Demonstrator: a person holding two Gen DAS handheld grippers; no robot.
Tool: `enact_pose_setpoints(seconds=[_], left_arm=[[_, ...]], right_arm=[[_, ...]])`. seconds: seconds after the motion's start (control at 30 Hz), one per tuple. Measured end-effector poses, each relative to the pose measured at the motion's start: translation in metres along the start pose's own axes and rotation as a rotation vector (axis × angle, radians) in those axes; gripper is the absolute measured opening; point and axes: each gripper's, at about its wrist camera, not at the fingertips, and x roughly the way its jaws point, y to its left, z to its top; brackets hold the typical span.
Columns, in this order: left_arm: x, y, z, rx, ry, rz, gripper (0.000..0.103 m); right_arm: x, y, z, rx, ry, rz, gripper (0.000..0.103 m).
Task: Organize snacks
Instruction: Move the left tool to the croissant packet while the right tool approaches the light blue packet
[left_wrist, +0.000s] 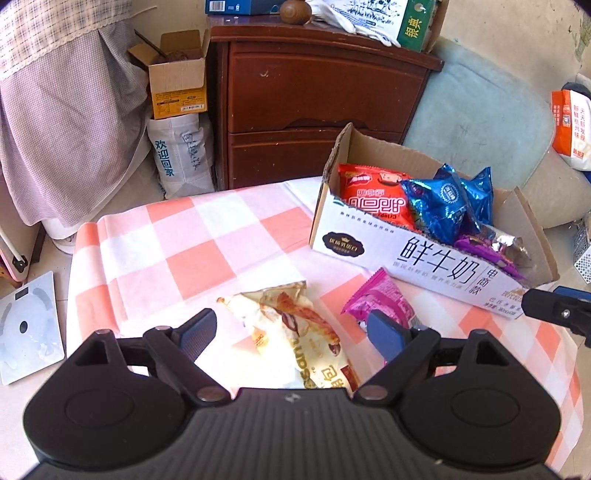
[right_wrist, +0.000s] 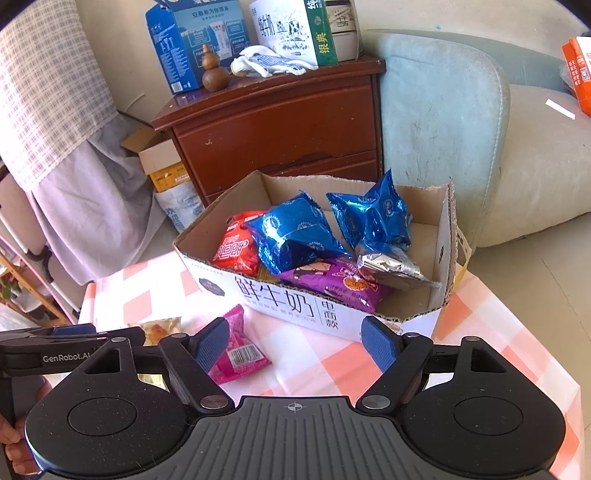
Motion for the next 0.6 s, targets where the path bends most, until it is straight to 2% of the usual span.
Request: enact_pose_setpoints(seconds=[0.33,0.6], left_arm=[[0.019,-0.009,-0.010,0.030,0.055,0.036,0.088],[0.033,-0.023,-0.020,0.085,0.078,0.083,0.088]], right_arm=[[-0.002,-0.003,-0.034,-0.137,0.112,0.034,0.080],[0.007,-0.015,-0.069,-0.229,0.252,0.032,0.080]])
